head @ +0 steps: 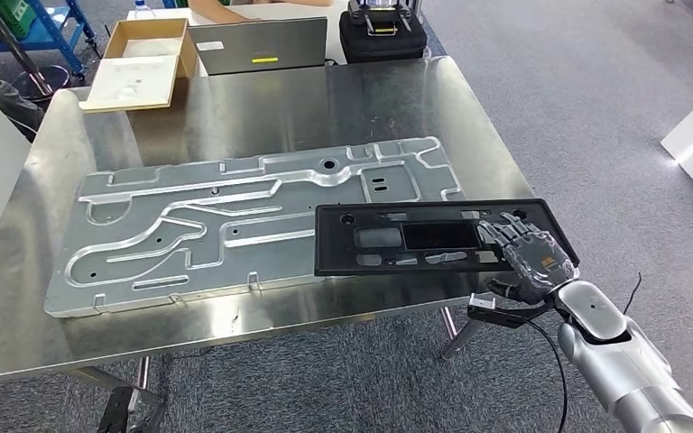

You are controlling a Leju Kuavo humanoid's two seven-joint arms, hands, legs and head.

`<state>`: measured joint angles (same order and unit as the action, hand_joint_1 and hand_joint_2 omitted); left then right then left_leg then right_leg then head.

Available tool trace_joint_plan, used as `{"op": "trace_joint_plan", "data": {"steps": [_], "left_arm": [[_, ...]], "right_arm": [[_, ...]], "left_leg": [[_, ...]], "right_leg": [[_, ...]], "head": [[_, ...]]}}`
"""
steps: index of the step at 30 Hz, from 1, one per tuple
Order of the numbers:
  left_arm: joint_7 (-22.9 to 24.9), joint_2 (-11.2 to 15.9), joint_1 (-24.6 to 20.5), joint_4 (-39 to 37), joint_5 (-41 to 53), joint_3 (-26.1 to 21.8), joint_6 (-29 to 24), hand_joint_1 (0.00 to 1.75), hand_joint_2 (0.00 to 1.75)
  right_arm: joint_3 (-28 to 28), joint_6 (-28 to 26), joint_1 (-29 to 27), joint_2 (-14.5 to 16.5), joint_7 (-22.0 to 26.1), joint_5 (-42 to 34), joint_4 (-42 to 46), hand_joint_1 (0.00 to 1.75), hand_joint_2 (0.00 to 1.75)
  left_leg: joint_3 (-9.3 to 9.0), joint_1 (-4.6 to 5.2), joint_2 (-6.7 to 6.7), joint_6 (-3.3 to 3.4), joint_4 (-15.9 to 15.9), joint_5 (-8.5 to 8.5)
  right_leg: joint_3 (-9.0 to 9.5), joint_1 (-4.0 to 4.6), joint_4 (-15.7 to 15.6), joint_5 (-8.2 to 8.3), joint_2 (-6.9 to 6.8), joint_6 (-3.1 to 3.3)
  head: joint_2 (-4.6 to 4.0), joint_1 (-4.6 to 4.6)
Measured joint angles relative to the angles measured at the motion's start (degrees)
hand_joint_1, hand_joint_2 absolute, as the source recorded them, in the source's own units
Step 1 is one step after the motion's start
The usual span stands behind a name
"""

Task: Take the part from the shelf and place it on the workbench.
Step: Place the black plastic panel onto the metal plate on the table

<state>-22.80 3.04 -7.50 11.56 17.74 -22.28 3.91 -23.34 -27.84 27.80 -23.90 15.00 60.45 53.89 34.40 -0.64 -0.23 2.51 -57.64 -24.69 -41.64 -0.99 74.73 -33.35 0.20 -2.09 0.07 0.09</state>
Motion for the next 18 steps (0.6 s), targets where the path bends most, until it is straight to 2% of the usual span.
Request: {"op": "trace_joint_plan", "data": {"steps": [1, 3, 4, 5, 7, 8, 10, 12, 13, 14, 15, 16, 17, 18], "left_arm": [[0.15, -0.03, -0.02, 0.00, 0.25, 0.06, -0.20, 0.00, 0.00], [0.51, -0.10, -0.13, 0.00, 0.61, 0.12, -0.25, 0.00, 0.00], [0.73, -0.14, -0.24, 0.01, 0.74, 0.13, -0.24, 0.00, 0.00], [0.93, -0.15, -0.36, 0.02, 0.87, 0.14, -0.23, 0.00, 0.00], [1.26, -0.19, -0.55, 0.05, 1.11, 0.14, -0.23, 0.00, 0.00], [1.36, -0.22, -0.62, 0.08, 1.26, 0.14, -0.23, 0.00, 0.00], [1.48, -0.30, -0.76, 0.14, 1.49, 0.16, -0.23, 0.00, 0.00], [1.52, -0.34, -0.88, 0.17, 1.61, 0.20, -0.24, 0.00, 0.00], [1.56, -0.37, -0.89, 0.17, 1.70, 0.20, -0.25, 0.00, 0.00], [1.60, -0.39, -0.85, 0.17, 1.82, 0.20, -0.26, 0.00, 0.00], [1.63, -0.42, -0.82, 0.17, 1.93, 0.20, -0.26, 0.00, 0.00], [1.65, -0.45, -0.81, 0.17, 2.02, 0.20, -0.26, 0.00, 0.00], [1.66, -0.48, -0.82, 0.17, 2.06, 0.20, -0.26, 0.00, 0.00], [1.66, -0.49, -0.85, 0.17, 2.08, 0.20, -0.26, 0.00, 0.00]], "right_arm": [[0.38, -0.33, -0.42, 0.13, 0.72, -0.81, 0.08, 0.00, 0.00], [1.21, -1.25, -1.01, 0.50, 1.96, -2.46, 0.90, 0.00, 0.00], [1.62, -1.77, -1.31, 0.82, 2.45, -3.20, 1.88, 0.00, 0.00], [1.98, -2.19, -1.72, 1.19, 2.83, -3.88, 3.21, 0.00, 0.00], [2.54, -2.63, -2.74, 2.02, 3.31, -4.85, 6.45, 0.00, 0.00], [2.76, -2.68, -3.23, 2.41, 3.47, -5.18, 8.13, 0.00, 0.00], [3.12, -2.73, -3.82, 3.14, 3.71, -5.53, 11.18, 0.00, 0.00], [3.35, -2.75, -4.29, 3.76, 3.94, -5.65, 13.91, 0.00, 0.00], [3.40, -2.70, -4.64, 4.03, 4.14, -5.86, 15.22, 0.00, 0.00], [3.41, -2.56, -5.08, 4.31, 4.44, -6.35, 16.59, 0.00, 0.00], [3.43, -2.34, -5.49, 4.59, 4.75, -7.05, 17.93, 0.00, 0.00], [3.44, -2.12, -5.84, 4.86, 5.04, -7.82, 19.20, 0.00, 0.00], [3.46, -1.92, -6.05, 5.09, 5.25, -8.47, 20.24, 0.00, 0.00], [3.49, -1.79, -6.17, 5.29, 5.37, -8.89, 21.22, 0.00, 0.00]], "left_leg": [[-0.02, 0.00, -0.05, -0.06, -0.08, -0.04], [-0.04, 0.02, -0.10, -0.37, -0.38, -0.25], [0.01, 0.10, -0.11, -0.62, -0.59, -0.39], [0.06, 0.18, -0.10, -0.91, -0.72, -0.48], [0.09, 0.31, -0.10, -1.48, -0.70, -0.48], [0.11, 0.29, -0.11, -1.79, -0.67, -0.53], [0.71, 0.21, -0.09, -2.36, -2.30, -1.86], [3.22, 0.09, -0.07, -2.77, -8.22, -5.33], [5.04, 0.06, -0.06, -2.91, -12.27, -7.19], [6.50, 0.04, -0.06, -3.00, -15.46, -8.30], [7.15, 0.03, -0.06, -3.01, -16.87, -8.36], [7.04, 0.03, -0.05, -2.96, -16.68, -7.64], [6.23, 0.03, -0.05, -2.86, -15.05, -6.41], [4.62, 0.04, -0.04, -2.70, -11.84, -4.66]], "right_leg": [[0.70, -0.11, -1.54, 1.40, -0.02, -0.03], [4.44, -0.28, -9.22, 5.22, -0.09, 0.14], [6.06, -0.19, -12.62, 6.46, -0.08, 0.35], [7.06, -0.05, -14.78, 7.05, -0.08, 0.60], [7.28, 0.30, -15.53, 7.09, -0.02, 1.18], [7.31, 0.19, -15.64, 7.18, -0.03, 1.54], [7.49, -0.06, -16.04, 7.43, -0.12, 2.41], [7.59, -0.10, -16.26, 7.55, -0.23, 3.01], [7.56, -0.01, -16.22, 7.54, -0.26, 3.15], [7.53, 0.08, -16.16, 7.50, -0.28, 3.19], [7.52, 0.17, -16.08, 7.45, -0.28, 3.24], [7.53, 0.23, -15.99, 7.41, -0.27, 3.27], [7.55, 0.26, -15.92, 7.37, -0.24, 3.28], [7.60, 0.29, -15.85, 7.31, -0.20, 3.24]], "head": [[0.00, 0.00], [0.00, 0.00], [0.00, -0.01], [0.00, -0.01], [0.00, -0.01], [0.00, -0.01], [0.00, -0.01], [0.00, -0.01], [0.00, -0.01], [0.00, -0.01], [0.00, -0.01], [0.00, -0.02], [0.00, -0.02], [0.00, -0.02]]}}
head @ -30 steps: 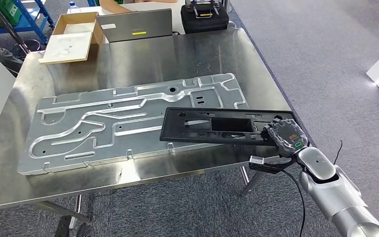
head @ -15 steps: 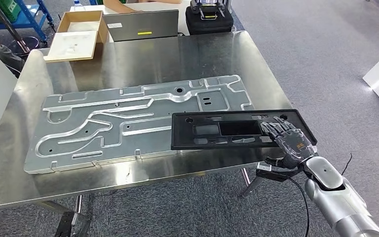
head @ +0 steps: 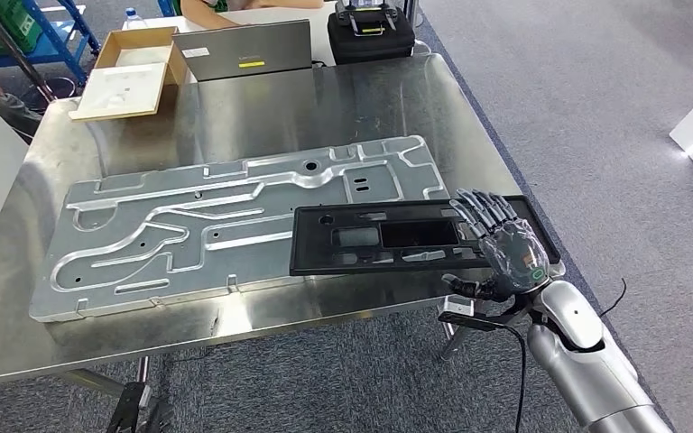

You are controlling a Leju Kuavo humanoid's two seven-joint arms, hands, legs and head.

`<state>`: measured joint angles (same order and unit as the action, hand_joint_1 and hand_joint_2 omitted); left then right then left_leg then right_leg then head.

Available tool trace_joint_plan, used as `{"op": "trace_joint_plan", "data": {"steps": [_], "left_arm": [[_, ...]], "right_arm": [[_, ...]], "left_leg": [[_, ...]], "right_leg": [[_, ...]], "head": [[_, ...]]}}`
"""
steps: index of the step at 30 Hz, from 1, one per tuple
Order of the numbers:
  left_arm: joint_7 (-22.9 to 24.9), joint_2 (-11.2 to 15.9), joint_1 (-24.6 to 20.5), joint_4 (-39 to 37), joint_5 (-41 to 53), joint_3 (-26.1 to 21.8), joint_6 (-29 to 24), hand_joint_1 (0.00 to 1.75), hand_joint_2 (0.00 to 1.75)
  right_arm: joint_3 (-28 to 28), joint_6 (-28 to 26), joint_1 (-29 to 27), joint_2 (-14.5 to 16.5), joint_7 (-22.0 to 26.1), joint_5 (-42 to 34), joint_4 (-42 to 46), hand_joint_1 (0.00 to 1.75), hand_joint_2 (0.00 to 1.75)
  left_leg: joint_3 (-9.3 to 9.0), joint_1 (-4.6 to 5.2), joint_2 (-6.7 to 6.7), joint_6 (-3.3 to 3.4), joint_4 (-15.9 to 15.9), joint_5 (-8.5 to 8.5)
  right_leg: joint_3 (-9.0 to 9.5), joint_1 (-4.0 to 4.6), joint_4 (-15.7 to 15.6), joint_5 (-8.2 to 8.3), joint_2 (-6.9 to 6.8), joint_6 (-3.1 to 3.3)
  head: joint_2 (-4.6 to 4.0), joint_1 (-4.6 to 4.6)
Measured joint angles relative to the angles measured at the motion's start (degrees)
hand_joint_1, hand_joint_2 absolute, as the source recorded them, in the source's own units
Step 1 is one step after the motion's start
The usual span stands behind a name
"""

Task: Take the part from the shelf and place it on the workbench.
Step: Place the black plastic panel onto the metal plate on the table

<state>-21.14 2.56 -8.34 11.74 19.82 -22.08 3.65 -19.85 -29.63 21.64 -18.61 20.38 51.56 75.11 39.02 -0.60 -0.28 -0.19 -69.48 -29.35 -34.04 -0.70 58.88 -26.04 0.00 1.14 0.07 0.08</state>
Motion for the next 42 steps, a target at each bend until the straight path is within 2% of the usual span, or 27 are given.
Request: {"op": "trace_joint_plan", "data": {"steps": [3, 6, 8, 9, 11, 12, 13, 14, 15, 17, 18, 19, 22, 23, 25, 27, 28, 29, 30, 31, 33, 34, 37, 38, 39, 40, 42], "left_arm": [[0.00, -0.02, -0.17, 0.00, 0.08, 0.00, -0.01, 0.00, 0.00], [0.00, -0.07, -0.17, 0.01, 0.13, 0.00, -0.02, 0.00, 0.00], [0.00, -0.12, -0.21, 0.03, 0.26, 0.00, -0.03, 0.00, 0.00], [0.00, -0.14, -0.24, 0.05, 0.35, 0.00, -0.04, 0.00, 0.00], [0.00, -0.16, -0.25, 0.10, 0.50, -0.01, -0.06, 0.00, 0.00], [-0.04, -0.17, -0.20, 0.11, 0.50, -0.03, -0.03, 0.00, 0.00], [-0.17, -0.17, -0.13, 0.11, 0.46, -0.07, 0.10, 0.00, 0.00], [-0.45, -0.18, -0.03, 0.11, 0.31, -0.11, 0.38, 0.00, 0.00], [-0.94, -0.20, 0.09, 0.11, 0.03, -0.19, 0.81, 0.00, 0.00], [-2.41, -0.25, 0.48, 0.11, -0.76, -0.48, 1.87, 0.00, 0.00], [-3.33, -0.26, 0.81, 0.11, -1.21, -0.73, 2.35, 0.00, 0.00], [-4.27, -0.27, 1.31, 0.11, -1.66, -1.07, 2.67, 0.00, 0.00], [-6.74, -0.20, 3.57, 0.09, -3.14, -2.42, 2.93, 0.00, 0.00], [-7.40, -0.15, 4.41, 0.08, -3.65, -2.96, 2.85, 0.00, 0.00], [-8.47, -0.07, 5.83, 0.07, -4.55, -4.20, 2.62, 0.00, 0.00], [-9.07, -0.07, 6.81, 0.04, -5.08, -5.37, 2.42, 0.00, 0.00], [-9.20, -0.07, 7.15, 0.02, -5.21, -5.88, 2.35, 0.00, 0.00], [-9.25, -0.07, 7.38, -0.01, -5.31, -6.34, 2.28, 0.00, 0.00], [-9.27, -0.07, 7.50, -0.02, -5.38, -6.80, 2.21, 0.00, 0.00], [-9.27, -0.07, 7.54, -0.02, -5.42, -7.24, 2.13, 0.00, 0.00], [-9.24, -0.08, 7.46, -0.02, -5.43, -8.00, 1.93, 0.00, 0.00], [-9.20, -0.11, 7.43, -0.02, -5.42, -8.34, 1.84, 0.00, 0.00], [-9.10, -0.25, 7.57, -0.03, -5.39, -9.23, 1.51, 0.00, 0.00], [-9.09, -0.31, 7.60, -0.03, -5.39, -9.48, 1.43, 0.00, 0.00], [-9.09, -0.38, 7.62, -0.04, -5.39, -9.70, 1.39, 0.00, 0.00], [-9.09, -0.42, 7.63, -0.04, -5.37, -9.92, 1.38, 0.00, 0.00], [-9.09, -0.47, 7.71, -0.04, -5.24, -10.31, 1.38, 0.00, 0.00]], "right_arm": [[0.21, 0.13, -0.11, 0.44, 0.17, -0.56, 2.50, 0.00, 0.00], [0.45, 0.50, -0.46, 0.75, 0.81, -2.07, 4.26, 0.00, 0.00], [0.78, 1.21, -0.78, 1.03, 2.20, -5.17, 5.75, 0.00, 0.00], [1.01, 1.53, -0.95, 1.21, 2.92, -6.86, 6.80, 0.00, 0.00], [1.39, 1.79, -1.63, 1.68, 4.27, -9.60, 9.37, 0.00, 0.00], [1.50, 1.81, -2.30, 1.98, 5.21, -11.22, 11.05, 0.00, 0.00], [1.61, 1.81, -3.13, 2.34, 6.35, -13.17, 12.91, 0.00, 0.00], [1.76, 1.79, -4.09, 2.75, 7.88, -15.81, 15.21, 0.00, 0.00], [2.01, 1.66, -5.17, 3.19, 9.69, -18.88, 18.03, 0.00, 0.00], [3.00, 0.53, -8.04, 4.13, 13.49, -24.00, 24.87, 0.00, 0.00], [3.90, -0.88, -10.21, 4.61, 15.19, -24.93, 28.87, 0.00, 0.00], [5.12, -2.95, -13.07, 5.08, 16.43, -24.32, 32.88, 0.00, 0.00], [10.76, -8.92, -24.27, 7.01, 17.82, -20.01, 43.62, 0.00, 0.00], [13.07, -9.75, -28.19, 8.10, 17.85, -19.51, 46.36, 0.00, 0.00], [17.99, -10.27, -35.62, 10.95, 17.86, -19.48, 50.35, 0.00, 0.00], [22.56, -10.32, -41.58, 13.85, 17.87, -19.73, 52.65, 0.00, 0.00], [24.50, -10.32, -43.97, 15.17, 17.87, -20.10, 53.29, 0.00, 0.00], [26.17, -10.32, -46.04, 16.30, 17.87, -20.54, 53.65, 0.00, 0.00], [27.76, -10.31, -47.88, 17.46, 17.87, -20.89, 53.83, 0.00, 0.00], [29.26, -10.25, -49.39, 18.63, 17.87, -21.22, 53.87, 0.00, 0.00], [31.73, -9.42, -51.37, 20.86, 17.87, -22.35, 53.67, 0.00, 0.00], [32.90, -8.60, -51.91, 21.97, 17.87, -23.10, 53.28, 0.00, 0.00], [37.67, -5.08, -52.47, 25.48, 17.87, -24.59, 50.65, 0.00, 0.00], [39.50, -4.06, -52.49, 26.50, 17.87, -24.83, 49.58, 0.00, 0.00], [41.05, -3.38, -52.50, 27.25, 17.87, -25.01, 48.68, 0.00, 0.00], [42.30, -2.94, -52.45, 27.80, 17.87, -25.16, 47.84, 0.00, 0.00], [44.28, -2.22, -52.08, 28.77, 17.87, -25.33, 45.97, 0.00, 0.00]], "left_leg": [[-4.72, 0.22, 0.00, 0.66, 9.57, 3.15], [-5.33, 0.35, -0.07, 1.29, 11.11, 3.40], [-5.52, 0.15, -0.03, 1.97, 11.63, 3.79], [-5.61, 0.02, 0.01, 2.28, 11.89, 3.95], [-5.61, 0.00, 0.07, 2.58, 11.96, 4.01], [-5.60, 0.01, 0.06, 2.62, 11.94, 3.98], [-5.62, 0.02, 0.04, 2.63, 11.91, 3.94], [-5.67, 0.02, 0.00, 2.61, 11.87, 3.88], [-5.78, 0.02, -0.06, 2.55, 11.81, 3.77], [-6.02, 0.11, -0.24, 2.21, 11.60, 3.41], [-6.08, 0.19, -0.37, 1.97, 11.50, 3.24], [-6.12, 0.24, -0.49, 1.70, 11.43, 3.14], [-6.33, 0.17, -0.68, 0.88, 11.42, 2.79], [-6.22, 0.14, -0.56, 0.63, 10.77, 1.89], [-4.68, 0.04, -0.24, 0.20, 6.17, -1.88], [-2.03, 0.00, -0.14, -0.09, -1.29, -6.11], [-1.32, -0.02, -0.13, -0.19, -3.74, -7.07], [-1.66, -0.04, -0.12, -0.22, -4.05, -6.91], [-3.20, -0.05, -0.11, -0.17, -1.98, -5.74], [-5.70, -0.05, -0.10, -0.05, 1.92, -4.09], [-9.94, 0.08, -0.13, 0.31, 9.37, -2.04], [-10.88, 0.19, -0.15, 0.52, 11.24, -1.64], [-10.65, 0.34, -0.09, 1.40, 12.02, -0.61], [-10.34, 0.24, 0.04, 1.79, 12.20, -0.05], [-9.89, 0.12, 0.18, 2.22, 12.38, 0.54], [-9.33, 0.03, 0.34, 2.54, 12.50, 1.12], [-8.12, 0.09, 0.56, 2.93, 12.45, 2.02]], "right_leg": [[-0.06, 0.22, 0.26, -0.18, 0.12, -0.47], [-0.14, 0.36, 0.09, -0.05, 0.16, -1.37], [-0.48, 0.22, 1.18, -1.01, 0.14, -1.98], [-1.38, 0.13, 3.28, -2.41, 0.14, -2.25], [-4.66, -0.03, 10.43, -6.18, 0.11, -2.67], [-6.36, -0.09, 14.00, -7.54, 0.10, -2.84], [-7.35, -0.13, 15.96, -7.86, 0.09, -2.94], [-7.30, -0.15, 15.75, -7.05, 0.07, -2.94], [-6.06, -0.18, 13.17, -5.24, 0.05, -2.86], [-2.04, -0.05, 4.99, -1.57, 0.00, -2.43], [-0.56, 0.09, 2.00, -0.66, -0.01, -2.15], [0.22, 0.27, 0.42, -0.43, -0.03, -1.87], [0.60, 0.35, -0.17, -0.50, -0.15, -1.03], [0.72, 0.22, -0.42, -0.41, -0.22, -0.64], [0.77, 0.04, -0.77, -0.20, -0.37, 0.03], [0.34, 0.10, -0.57, -0.13, -0.41, 0.31], [0.07, 0.11, -0.37, -0.10, -0.42, 0.34], [-0.20, 0.12, -0.14, -0.07, -0.41, 0.34], [-0.45, 0.12, 0.11, -0.02, -0.39, 0.30], [-0.67, 0.12, 0.36, 0.04, -0.37, 0.20], [-0.98, 0.23, 0.85, 0.26, -0.24, -0.19], [-1.05, 0.30, 0.94, 0.44, -0.17, -0.50], [-1.05, 0.37, 0.56, 1.32, 0.00, -1.69], [-1.29, 0.28, 0.79, 0.96, 0.04, -2.04], [-1.83, 0.20, 1.89, -0.40, 0.07, -2.34], [-2.66, 0.09, 4.05, -2.67, 0.09, -2.58], [-4.64, -0.02, 10.69, -8.06, 0.06, -2.95]], "head": [[0.00, 0.00], [0.00, 0.01], [0.00, 0.01], [0.00, 0.02], [0.00, 0.02], [0.00, 0.03], [0.00, 0.02], [0.00, 0.02], [0.00, 0.02], [0.00, 0.02], [0.00, 0.02], [0.00, 0.02], [0.00, 0.01], [0.00, 0.01], [0.00, 0.01], [0.00, 0.01], [0.00, 0.01], [0.00, 0.01], [0.00, 0.01], [0.00, 0.01], [0.00, 0.01], [0.00, 0.01], [0.00, 0.01], [0.00, 0.01], [0.00, 0.02], [0.00, 0.02], [0.00, 0.02]]}}
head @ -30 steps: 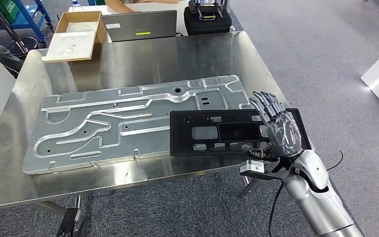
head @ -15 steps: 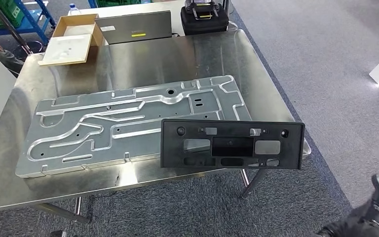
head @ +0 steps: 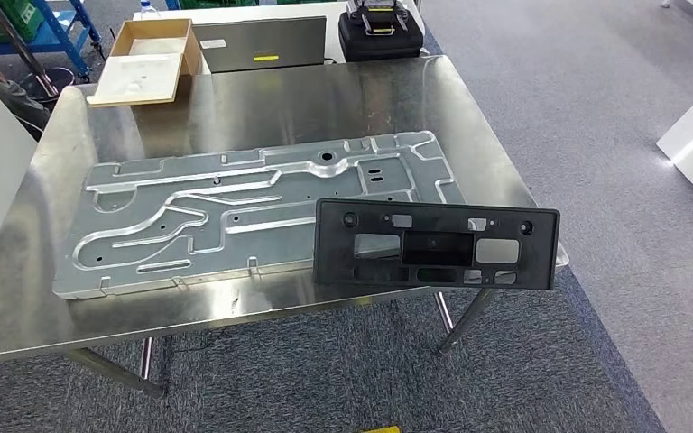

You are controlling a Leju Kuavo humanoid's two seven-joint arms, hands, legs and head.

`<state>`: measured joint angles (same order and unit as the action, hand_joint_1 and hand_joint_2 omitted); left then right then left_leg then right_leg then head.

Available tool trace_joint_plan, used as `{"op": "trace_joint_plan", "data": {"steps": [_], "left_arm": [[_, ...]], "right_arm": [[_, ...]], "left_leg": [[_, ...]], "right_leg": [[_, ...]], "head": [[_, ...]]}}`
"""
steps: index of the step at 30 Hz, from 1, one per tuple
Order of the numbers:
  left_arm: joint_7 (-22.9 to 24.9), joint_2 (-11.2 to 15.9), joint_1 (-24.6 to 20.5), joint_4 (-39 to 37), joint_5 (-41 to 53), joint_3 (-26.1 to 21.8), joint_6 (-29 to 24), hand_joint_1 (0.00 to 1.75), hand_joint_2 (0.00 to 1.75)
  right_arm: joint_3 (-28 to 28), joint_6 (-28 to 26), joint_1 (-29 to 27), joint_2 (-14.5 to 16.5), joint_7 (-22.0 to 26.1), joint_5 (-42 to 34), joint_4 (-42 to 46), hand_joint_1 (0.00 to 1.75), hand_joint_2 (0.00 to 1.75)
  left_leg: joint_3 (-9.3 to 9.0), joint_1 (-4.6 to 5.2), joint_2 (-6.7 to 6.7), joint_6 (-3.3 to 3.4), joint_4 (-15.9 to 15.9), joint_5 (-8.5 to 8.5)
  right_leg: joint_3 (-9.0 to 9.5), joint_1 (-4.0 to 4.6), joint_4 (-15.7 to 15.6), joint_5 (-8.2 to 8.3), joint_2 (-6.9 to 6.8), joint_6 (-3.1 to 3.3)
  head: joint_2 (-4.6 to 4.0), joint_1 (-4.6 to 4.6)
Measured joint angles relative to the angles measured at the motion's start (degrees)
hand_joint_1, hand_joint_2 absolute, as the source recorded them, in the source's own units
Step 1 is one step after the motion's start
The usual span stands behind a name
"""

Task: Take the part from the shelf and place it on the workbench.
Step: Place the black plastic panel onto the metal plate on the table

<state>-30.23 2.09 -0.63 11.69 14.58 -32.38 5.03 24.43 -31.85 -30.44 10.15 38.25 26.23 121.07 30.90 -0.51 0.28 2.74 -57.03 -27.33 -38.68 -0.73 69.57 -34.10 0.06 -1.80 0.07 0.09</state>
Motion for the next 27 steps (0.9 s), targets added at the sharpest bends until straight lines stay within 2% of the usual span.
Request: {"op": "trace_joint_plan", "data": {"steps": [1, 2, 3, 4, 6, 7, 8, 10, 11, 12, 13, 15, 16, 17, 18, 19, 20, 21, 22, 23, 24, 26, 27], "left_arm": [[0.00, -0.03, 0.04, 0.00, 0.14, -0.17, 0.00, 0.00, 0.00], [0.00, -0.07, 0.05, 0.00, 0.26, -0.31, -0.01, 0.00, 0.00], [0.00, -0.11, 0.07, 0.00, 0.41, -0.45, -0.03, 0.00, 0.00], [0.00, -0.15, 0.08, 0.00, 0.58, -0.61, -0.06, 0.00, 0.00], [0.00, -0.24, 0.08, 0.00, 0.88, -1.00, -0.16, 0.00, 0.00], [0.00, -0.27, 0.07, 0.00, 1.00, -1.24, -0.20, 0.00, 0.00], [0.00, -0.30, 0.01, 0.00, 1.08, -1.51, -0.25, 0.00, 0.00], [0.03, -0.35, 0.03, 0.00, 1.15, -1.99, -0.33, 0.00, 0.00], [0.12, -0.38, 0.13, 0.00, 1.19, -2.24, -0.39, 0.00, 0.00], [0.24, -0.42, 0.29, 0.00, 1.26, -2.47, -0.45, 0.00, 0.00], [0.38, -0.47, 0.43, 0.00, 1.36, -2.74, -0.57, 0.00, 0.00], [0.58, -0.58, 0.48, 0.00, 1.56, -3.28, -0.84, 0.00, 0.00], [0.66, -0.64, 0.51, 0.00, 1.65, -3.59, -0.98, 0.00, 0.00], [0.75, -0.68, 0.58, 0.00, 1.73, -3.90, -1.08, 0.00, 0.00], [0.86, -0.71, 0.66, 0.00, 1.87, -4.21, -1.13, 0.00, 0.00], [0.95, -0.74, 0.74, 0.00, 2.02, -4.49, -1.16, 0.00, 0.00], [1.02, -0.75, 0.75, 0.00, 2.21, -4.77, -1.15, 0.00, 0.00], [1.07, -0.75, 0.69, 0.00, 2.48, -5.03, -1.08, 0.00, 0.00], [1.08, -0.76, 0.65, 0.00, 2.79, -5.28, -0.98, 0.00, 0.00], [1.09, -0.78, 0.64, 0.00, 3.20, -5.52, -0.84, 0.00, 0.00], [1.13, -0.79, 0.67, -0.01, 3.70, -5.72, -0.62, 0.00, 0.00], [1.24, -0.84, 0.74, -0.02, 4.87, -5.94, -0.07, 0.00, 0.00], [1.32, -0.85, 0.70, -0.03, 5.45, -5.98, 0.23, 0.00, 0.00]], "right_arm": [[1.00, 0.32, 0.26, 0.56, 0.00, -0.03, -1.10, 0.00, 0.00], [1.98, 0.58, 0.47, 1.10, 0.00, -0.01, -2.15, 0.00, 0.00], [3.00, 0.85, 0.63, 1.63, 0.00, 0.16, -3.18, 0.00, 0.00], [3.94, 1.27, 0.85, 2.07, 0.00, 0.53, -4.12, 0.00, 0.00], [6.21, 3.28, 2.19, 3.16, 0.00, 2.25, -6.80, 0.00, 0.00], [7.63, 4.57, 3.30, 3.86, 0.00, 3.25, -8.64, 0.00, 0.00], [9.41, 5.78, 4.38, 4.61, 0.00, 4.23, -10.74, 0.00, 0.00], [13.15, 7.02, 6.25, 5.69, 0.00, 5.95, -15.23, 0.00, 0.00], [15.10, 7.27, 7.44, 6.03, 0.00, 7.04, -18.13, 0.00, 0.00], [16.98, 7.41, 9.06, 6.22, -0.01, 8.35, -21.50, 0.00, 0.00], [19.17, 7.54, 10.97, 6.34, -0.09, 10.19, -25.85, 0.00, 0.00], [24.44, 7.67, 14.77, 6.25, -0.27, 15.13, -36.46, 0.00, 0.00], [27.33, 7.61, 16.47, 6.02, -0.39, 17.67, -42.38, 0.00, 0.00], [29.96, 7.60, 18.01, 5.72, -0.76, 19.94, -47.89, 0.00, 0.00], [32.32, 7.86, 19.40, 5.27, -1.97, 22.25, -53.21, 0.00, 0.00], [34.34, 8.31, 20.65, 4.77, -3.76, 24.51, -58.12, 0.00, 0.00], [36.03, 9.25, 21.72, 4.19, -6.23, 27.00, -62.95, 0.00, 0.00], [37.49, 10.66, 22.70, 3.49, -9.17, 29.43, -67.91, 0.00, 0.00], [38.54, 12.40, 23.55, 2.79, -12.04, 31.30, -72.35, 0.00, 0.00], [39.50, 14.73, 24.37, 1.99, -15.49, 32.97, -76.84, 0.00, 0.00], [40.29, 17.37, 25.09, 1.29, -19.40, 34.34, -80.84, 0.00, 0.00], [41.50, 23.35, 26.20, -0.06, -28.17, 36.94, -87.94, 0.00, 0.00], [41.83, 26.00, 26.62, -0.55, -32.01, 38.26, -90.93, 0.00, 0.00]], "left_leg": [[0.59, 0.06, 0.08, 0.01, -0.05, 0.43], [1.14, 0.12, 0.14, 0.01, -0.12, 0.83], [1.71, 0.20, 0.16, -0.05, -0.23, 1.24], [2.22, 0.29, 0.17, -0.14, -0.33, 1.60], [3.03, 0.48, 0.22, -0.50, -0.56, 2.30], [3.19, 0.49, 0.27, -0.78, -0.56, 2.65], [3.27, 0.46, 0.31, -1.11, -0.53, 3.03], [3.34, 0.43, 0.31, -1.85, -0.23, 3.88], [3.53, 0.39, 0.25, -2.16, -0.33, 3.77], [3.97, 0.36, 0.18, -2.40, -1.01, 2.74], [4.65, 0.31, 0.11, -2.60, -2.71, 0.70], [6.53, 0.12, 0.03, -2.92, -9.18, -5.02], [7.17, 0.06, 0.02, -3.14, -12.65, -6.87], [7.22, -0.02, 0.02, -3.34, -15.02, -7.38], [6.32, -0.10, 0.03, -3.48, -15.44, -6.54], [4.48, -0.18, 0.04, -3.54, -13.96, -5.00], [1.68, -0.24, 0.04, -3.53, -10.59, -3.58], [-1.51, -0.18, 0.02, -3.44, -6.22, -3.17], [-3.82, -0.09, 0.01, -3.21, -2.72, -3.27], [-5.31, 0.01, -0.02, -2.94, -0.16, -3.74], [-5.74, 0.14, -0.09, -2.59, 0.96, -4.14], [-4.99, 0.07, -0.24, -1.72, 1.25, -3.24], [-4.46, -0.01, -0.37, -1.23, 1.37, -2.55]], "right_leg": [[-0.46, -0.02, 2.85, -1.51, -0.01, -0.11], [-0.27, -0.02, 4.37, -1.93, -0.02, -0.14], [1.16, -0.01, 3.61, -1.11, -0.02, -0.03], [3.56, 0.02, 0.90, 0.35, -0.02, 0.20], [9.66, 0.36, -7.63, 2.46, -0.04, 1.04], [11.57, 0.59, -10.67, 2.85, -0.07, 1.41], [12.60, 0.83, -12.60, 2.87, -0.09, 1.70], [12.40, 0.97, -13.34, 3.49, -0.13, 2.19], [12.11, 0.84, -13.69, 4.02, -0.18, 2.55], [11.62, 0.68, -13.97, 4.75, -0.19, 3.05], [10.98, 0.50, -14.28, 5.54, -0.19, 3.47], [9.44, 0.46, -14.30, 6.81, -0.29, 3.91], [8.61, 0.48, -14.12, 7.33, -0.42, 3.88], [7.75, 0.50, -13.84, 7.80, -0.53, 3.80], [6.86, 0.49, -13.46, 8.20, -0.62, 3.68], [5.97, 0.46, -13.00, 8.54, -0.66, 3.51], [5.15, 0.43, -12.46, 8.81, -0.68, 3.31], [4.40, 0.48, -11.87, 9.04, -0.69, 3.06], [3.94, 0.52, -11.41, 9.27, -0.75, 2.76], [3.65, 0.55, -11.05, 9.53, -0.83, 2.45], [3.54, 0.55, -10.94, 9.87, -0.92, 2.10], [3.37, 0.45, -10.96, 10.40, -1.04, 1.32], [2.99, 0.40, -10.45, 9.56, -0.94, 0.98]], "head": [[0.00, -0.01], [0.00, -0.01], [0.00, -0.01], [0.00, -0.01], [0.00, -0.01], [0.00, -0.01], [0.00, -0.01], [0.00, -0.01], [0.00, -0.02], [0.00, -0.02], [0.00, -0.02], [0.00, -0.02], [0.00, -0.02], [0.00, -0.02], [0.00, -0.03], [0.00, -0.03], [0.00, -0.03], [0.00, -0.03], [0.00, -0.02], [0.00, -0.02], [0.01, -0.02], [0.01, -0.01], [0.02, 0.01]]}}
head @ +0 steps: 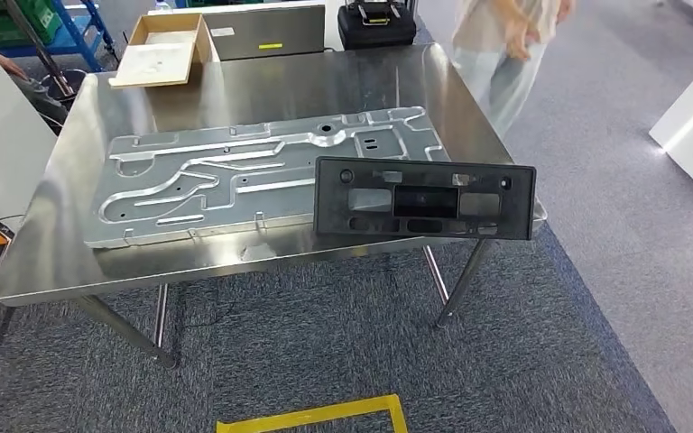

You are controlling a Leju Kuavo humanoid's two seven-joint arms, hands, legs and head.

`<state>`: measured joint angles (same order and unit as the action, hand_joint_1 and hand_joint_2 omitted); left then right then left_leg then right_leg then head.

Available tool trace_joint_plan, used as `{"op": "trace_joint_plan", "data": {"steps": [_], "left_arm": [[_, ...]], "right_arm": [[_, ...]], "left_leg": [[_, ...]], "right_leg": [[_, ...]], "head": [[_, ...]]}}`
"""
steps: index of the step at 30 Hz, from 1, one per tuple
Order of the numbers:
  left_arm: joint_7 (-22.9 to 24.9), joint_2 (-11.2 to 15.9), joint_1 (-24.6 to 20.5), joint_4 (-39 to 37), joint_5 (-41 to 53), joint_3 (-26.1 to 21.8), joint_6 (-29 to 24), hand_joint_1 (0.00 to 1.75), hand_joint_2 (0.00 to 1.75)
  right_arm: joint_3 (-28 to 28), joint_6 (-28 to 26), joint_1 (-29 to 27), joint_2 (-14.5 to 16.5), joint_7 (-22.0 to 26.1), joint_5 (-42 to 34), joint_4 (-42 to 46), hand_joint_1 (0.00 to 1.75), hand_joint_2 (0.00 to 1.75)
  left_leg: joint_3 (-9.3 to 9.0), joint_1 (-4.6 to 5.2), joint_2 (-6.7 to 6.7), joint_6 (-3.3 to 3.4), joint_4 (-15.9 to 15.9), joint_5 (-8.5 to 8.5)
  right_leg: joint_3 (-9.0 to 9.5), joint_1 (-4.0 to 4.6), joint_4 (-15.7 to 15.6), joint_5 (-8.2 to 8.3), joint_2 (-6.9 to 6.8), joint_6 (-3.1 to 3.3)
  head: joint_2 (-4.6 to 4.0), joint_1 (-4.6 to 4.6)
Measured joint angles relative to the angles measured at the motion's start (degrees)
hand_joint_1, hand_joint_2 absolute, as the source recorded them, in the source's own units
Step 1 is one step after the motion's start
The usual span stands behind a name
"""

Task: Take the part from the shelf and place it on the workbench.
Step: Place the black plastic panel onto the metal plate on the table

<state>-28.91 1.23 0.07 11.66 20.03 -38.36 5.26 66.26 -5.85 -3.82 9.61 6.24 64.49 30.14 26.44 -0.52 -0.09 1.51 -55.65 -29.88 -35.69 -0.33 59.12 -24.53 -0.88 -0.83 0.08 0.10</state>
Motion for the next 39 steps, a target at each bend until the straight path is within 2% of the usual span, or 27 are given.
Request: {"op": "trace_joint_plan", "data": {"steps": [2, 4, 5, 6, 7, 8, 10, 12, 14, 15, 16, 18, 19, 20, 21, 23, 24, 25, 27, 30, 31, 33, 34, 35, 36, 37, 39], "left_arm": [[0.13, -0.06, -0.11, -0.01, 0.80, -0.02, 0.39, 0.00, 0.00], [0.21, -0.10, -0.08, -0.01, 1.09, -0.02, 0.53, 0.00, 0.00], [0.24, -0.13, -0.06, -0.01, 1.14, -0.02, 0.55, 0.00, 0.00], [0.24, -0.13, -0.06, -0.01, 1.19, -0.02, 0.55, 0.00, 0.00], [0.25, -0.14, -0.07, -0.01, 1.24, -0.02, 0.56, 0.00, 0.00], [0.25, -0.16, -0.11, -0.01, 1.29, -0.02, 0.57, 0.00, 0.00], [0.26, -0.28, -0.25, -0.01, 1.47, -0.02, 0.67, 0.00, 0.00], [0.30, -0.40, -0.41, -0.01, 1.85, -0.02, 0.80, 0.00, 0.00], [0.44, -0.43, -0.33, -0.03, 2.42, -0.02, 0.86, 0.00, 0.00], [0.53, -0.45, -0.23, -0.04, 2.67, -0.02, 0.86, 0.00, 0.00], [0.64, -0.47, -0.17, -0.06, 2.87, -0.01, 0.86, 0.00, 0.00], [0.81, -0.55, -0.36, -0.08, 3.24, 0.00, 0.84, 0.00, 0.00], [0.88, -0.59, -0.51, -0.08, 3.47, 0.00, 0.84, 0.00, 0.00], [0.95, -0.63, -0.59, -0.08, 3.71, 0.00, 0.84, 0.00, 0.00], [1.02, -0.67, -0.57, -0.08, 3.90, 0.00, 0.86, 0.00, 0.00], [1.21, -0.74, -0.45, -0.08, 4.26, 0.01, 0.88, 0.00, 0.00], [1.31, -0.80, -0.44, -0.08, 4.42, 0.00, 0.89, 0.00, 0.00], [1.42, -0.87, -0.48, -0.08, 4.58, 0.00, 0.88, 0.00, 0.00], [1.66, -1.09, -0.50, -0.09, 4.89, 0.00, 0.85, 0.00, 0.00], [1.96, -1.66, -0.20, -0.15, 5.54, 0.01, 0.78, 0.00, 0.00], [1.93, -1.85, -0.16, -0.17, 5.67, 0.01, 0.78, 0.00, 0.00], [1.73, -2.24, -0.13, -0.21, 5.74, 0.01, 0.77, 0.00, 0.00], [1.66, -2.38, -0.11, -0.21, 5.74, 0.01, 0.76, 0.00, 0.00], [1.64, -2.51, -0.09, -0.21, 5.75, 0.01, 0.75, 0.00, 0.00], [1.62, -2.61, -0.09, -0.21, 5.75, 0.01, 0.75, 0.00, 0.00], [1.61, -2.68, -0.08, -0.21, 5.76, 0.01, 0.75, 0.00, 0.00], [1.60, -2.85, -0.11, -0.21, 5.76, 0.01, 0.75, 0.00, 0.00]], "right_arm": [[0.23, 3.43, 0.64, -0.71, -4.73, 2.20, -4.68, 0.00, 0.00], [0.23, 4.38, 1.29, -1.21, -6.14, 3.26, -7.88, 0.00, 0.00], [0.23, 4.54, 1.62, -1.50, -6.39, 3.44, -9.10, 0.00, 0.00], [0.23, 4.64, 1.91, -1.77, -6.53, 3.56, -10.12, 0.00, 0.00], [0.23, 4.74, 2.13, -2.02, -6.61, 3.63, -10.96, 0.00, 0.00], [0.23, 4.83, 2.30, -2.28, -6.64, 3.68, -11.67, 0.00, 0.00], [0.23, 5.23, 2.53, -2.70, -6.92, 3.96, -12.71, 0.00, 0.00], [0.19, 6.15, 2.66, -2.89, -7.90, 4.97, -13.58, 0.00, 0.00], [-0.05, 7.15, 2.92, -2.88, -9.00, 6.39, -14.44, 0.00, 0.00], [-0.22, 7.32, 3.12, -2.84, -9.31, 6.90, -14.77, 0.00, 0.00], [-0.37, 7.16, 3.28, -2.79, -9.53, 7.19, -15.06, 0.00, 0.00], [-0.50, 6.40, 3.44, -2.66, -10.03, 7.04, -15.54, 0.00, 0.00], [-0.51, 6.19, 3.46, -2.60, -10.36, 6.85, -15.76, 0.00, 0.00], [-0.51, 6.21, 3.51, -2.57, -10.72, 6.72, -15.96, 0.00, 0.00], [-0.51, 6.36, 3.60, -2.55, -11.02, 6.70, -16.15, 0.00, 0.00], [-0.51, 6.52, 3.81, -2.55, -11.41, 6.84, -16.39, 0.00, 0.00], [-0.51, 6.60, 3.95, -2.55, -11.54, 6.91, -16.46, 0.00, 0.00], [-0.51, 6.67, 4.06, -2.55, -11.65, 6.98, -16.51, 0.00, 0.00], [-0.51, 6.78, 4.18, -2.55, -11.84, 7.08, -16.54, 0.00, 0.00], [-0.50, 7.18, 4.09, -2.66, -12.43, 7.31, -16.55, 0.00, 0.00], [-0.50, 7.32, 4.03, -2.72, -12.71, 7.43, -16.55, 0.00, 0.00], [-0.49, 7.56, 3.92, -2.81, -13.11, 7.65, -16.57, 0.00, 0.00], [-0.49, 7.65, 3.90, -2.81, -13.20, 7.70, -16.58, 0.00, 0.00], [-0.49, 7.73, 3.87, -2.82, -13.26, 7.74, -16.60, 0.00, 0.00], [-0.49, 7.76, 3.86, -2.83, -13.27, 7.75, -16.61, 0.00, 0.00], [-0.49, 7.77, 3.86, -2.87, -13.29, 7.75, -16.61, 0.00, 0.00], [-0.49, 7.78, 3.90, -3.01, -13.29, 7.76, -16.61, 0.00, 0.00]], "left_leg": [[1.48, -0.15, -0.24, 0.71, 0.24, 1.49], [3.16, -0.07, -0.61, 0.90, 0.14, 2.80], [3.99, -0.03, -0.87, 0.84, 0.03, 3.43], [4.83, -0.01, -1.23, 0.74, -0.14, 4.03], [5.64, -0.01, -1.71, 0.59, -0.34, 4.57], [6.42, -0.01, -2.28, 0.40, -0.58, 5.08], [7.62, 0.01, -3.46, -0.10, -1.04, 6.01], [8.25, -0.04, -4.72, -0.83, -1.12, 7.07], [8.68, -0.13, -5.77, -1.61, -0.94, 8.02], [9.11, -0.13, -5.21, -1.82, -1.37, 7.52], [9.75, -0.13, -4.08, -1.95, -2.62, 5.93], [11.67, -0.23, -1.29, -2.19, -8.40, 0.16], [12.56, -0.33, -0.68, -2.45, -12.23, -2.40], [13.03, -0.42, -0.40, -2.72, -15.59, -3.69], [12.77, -0.52, -0.29, -2.95, -17.65, -3.50], [9.47, -0.68, -0.24, -3.12, -15.85, -0.47], [6.43, -0.73, -0.22, -3.05, -12.25, 0.38], [3.23, -0.66, -0.23, -2.87, -7.89, 0.18], [-0.47, -0.36, -0.22, -2.20, -2.10, -1.39], [0.20, -0.24, 0.06, -0.53, -1.07, -0.92], [0.74, -0.33, 0.22, 0.13, -0.96, -0.34], [2.14, -0.35, 0.47, 1.05, -0.89, 0.88], [2.91, -0.26, 0.48, 1.24, -0.93, 1.47], [3.65, -0.15, 0.49, 1.28, -1.02, 2.05], [4.40, -0.05, 0.50, 1.28, -1.14, 2.61], [5.14, 0.03, 0.50, 1.22, -1.31, 3.11], [6.38, 0.11, 0.49, 1.02, -1.71, 3.92]], "right_leg": [[-1.45, -0.19, 4.10, -4.83, 0.30, -0.49], [-3.04, -0.30, 11.25, -10.16, 0.48, -0.78], [-3.17, -0.34, 13.91, -11.05, 0.53, -0.84], [-2.42, -0.36, 14.86, -10.62, 0.61, -0.82], [-0.60, -0.37, 13.56, -9.21, 0.81, -0.69], [2.26, -0.38, 10.22, -7.64, 1.53, -0.41], [8.53, -0.39, 1.27, -6.71, 4.71, 0.40], [11.37, -0.20, -3.46, -7.24, 6.41, 0.84], [11.05, -0.14, -3.91, -6.55, 4.96, 1.10], [10.66, -0.23, -4.12, -6.06, 4.20, 1.46], [10.12, -0.35, -4.28, -5.44, 3.45, 1.87], [8.65, -0.34, -4.20, -4.33, 2.03, 2.36], [7.76, -0.29, -3.97, -3.83, 1.33, 2.38], [6.81, -0.26, -3.68, -3.34, 0.72, 2.28], [5.76, -0.25, -3.28, -2.85, 0.20, 2.15], [3.71, -0.29, -2.27, -2.06, -0.44, 1.79], [2.79, -0.30, -1.64, -1.75, -0.64, 1.53], [2.00, -0.27, -1.00, -1.51, -0.78, 1.25], [1.10, -0.16, -0.18, -0.88, -0.96, 0.53], [0.52, -0.26, 0.16, -0.43, -0.71, -0.66], [0.05, -0.35, 1.11, -1.81, -0.38, -0.99], [-1.58, -0.48, 5.95, -7.08, 0.32, -1.44], [-2.44, -0.48, 9.38, -9.74, 0.49, -1.56], [-2.95, -0.48, 12.49, -11.27, 0.56, -1.63], [-2.78, -0.47, 14.33, -11.44, 0.58, -1.63], [-1.67, -0.44, 14.31, -10.42, 0.60, -1.54], [3.41, -0.33, 8.52, -7.22, 0.69, -1.03]], "head": [[0.01, 0.02], [0.01, 0.02], [0.01, 0.02], [0.01, 0.01], [0.01, 0.01], [0.01, 0.01], [0.01, 0.00], [0.01, -0.01], [0.01, -0.01], [0.01, -0.03], [0.01, -0.03], [0.01, -0.06], [0.01, -0.06], [0.01, -0.07], [0.01, -0.07], [0.00, -0.07], [0.00, -0.07], [0.00, -0.07], [0.01, -0.07], [-0.01, -0.05], [-0.01, -0.04], [-0.02, -0.03], [-0.02, -0.03], [-0.02, -0.04], [-0.02, -0.04], [-0.02, -0.05], [-0.02, -0.05]]}}
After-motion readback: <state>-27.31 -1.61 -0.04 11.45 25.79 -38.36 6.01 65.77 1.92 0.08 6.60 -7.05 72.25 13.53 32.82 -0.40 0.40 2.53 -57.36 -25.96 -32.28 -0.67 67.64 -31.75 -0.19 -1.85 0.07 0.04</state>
